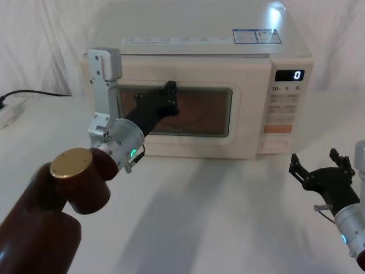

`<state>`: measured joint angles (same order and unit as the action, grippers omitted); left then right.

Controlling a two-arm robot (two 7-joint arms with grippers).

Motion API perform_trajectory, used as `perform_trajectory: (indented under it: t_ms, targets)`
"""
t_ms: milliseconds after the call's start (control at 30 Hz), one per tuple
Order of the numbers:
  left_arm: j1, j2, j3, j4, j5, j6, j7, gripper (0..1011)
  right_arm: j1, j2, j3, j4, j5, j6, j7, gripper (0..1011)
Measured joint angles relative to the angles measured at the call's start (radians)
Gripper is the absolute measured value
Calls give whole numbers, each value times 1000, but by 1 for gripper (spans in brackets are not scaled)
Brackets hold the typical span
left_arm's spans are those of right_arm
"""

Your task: Press the button to open the microwave door with one hand; close the microwave door with the other hand.

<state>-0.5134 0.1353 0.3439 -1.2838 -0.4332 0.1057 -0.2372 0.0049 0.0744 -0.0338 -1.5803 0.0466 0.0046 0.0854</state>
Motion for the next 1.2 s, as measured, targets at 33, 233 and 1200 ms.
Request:
perform_trajectory:
  t_ms: [33, 233, 1200]
  targets:
    - [0, -1, -1, 1, 1, 0, 0, 0, 0, 0, 0, 0, 0, 0, 0, 1002]
    - [0, -6, -9, 6, 8, 0, 1, 0, 0, 0, 0, 0, 0, 0, 0, 1002]
    - [-28, -32, -30, 27, 27, 2, 4, 0, 0, 0, 0, 0, 0, 0, 0, 1002]
